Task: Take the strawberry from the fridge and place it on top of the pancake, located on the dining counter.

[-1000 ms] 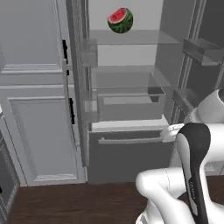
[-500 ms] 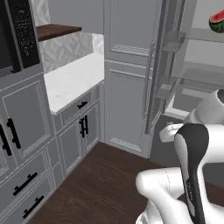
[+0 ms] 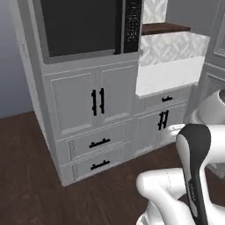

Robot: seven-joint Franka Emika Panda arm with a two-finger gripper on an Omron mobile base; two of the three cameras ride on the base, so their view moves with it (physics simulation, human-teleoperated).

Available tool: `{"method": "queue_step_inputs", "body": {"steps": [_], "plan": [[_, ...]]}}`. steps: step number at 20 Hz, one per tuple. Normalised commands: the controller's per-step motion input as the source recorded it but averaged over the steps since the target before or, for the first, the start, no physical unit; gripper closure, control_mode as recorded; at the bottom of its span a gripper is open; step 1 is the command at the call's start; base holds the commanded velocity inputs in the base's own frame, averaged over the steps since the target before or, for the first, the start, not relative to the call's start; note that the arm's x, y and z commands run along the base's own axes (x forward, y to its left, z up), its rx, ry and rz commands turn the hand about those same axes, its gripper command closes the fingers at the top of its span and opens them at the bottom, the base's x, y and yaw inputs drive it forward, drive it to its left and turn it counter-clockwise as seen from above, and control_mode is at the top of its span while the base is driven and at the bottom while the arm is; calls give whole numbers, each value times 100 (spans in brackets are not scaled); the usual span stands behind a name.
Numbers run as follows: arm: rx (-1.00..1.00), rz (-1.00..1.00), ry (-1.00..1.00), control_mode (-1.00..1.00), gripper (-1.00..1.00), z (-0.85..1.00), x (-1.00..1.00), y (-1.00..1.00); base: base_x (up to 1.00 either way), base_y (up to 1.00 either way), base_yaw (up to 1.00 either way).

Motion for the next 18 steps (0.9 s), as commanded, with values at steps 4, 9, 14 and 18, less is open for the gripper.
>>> {"method": "queue_step_inputs", "body": {"steps": [4,9,14,18], "plan": [[0,0,0,100,100,0,0,0,0,87,84],[0,0,0,100,100,0,0,0,0,100,53],[0,0,0,100,100,0,0,0,16,100,35],[0,0,0,100,100,0,0,0,43,100,28]]}}
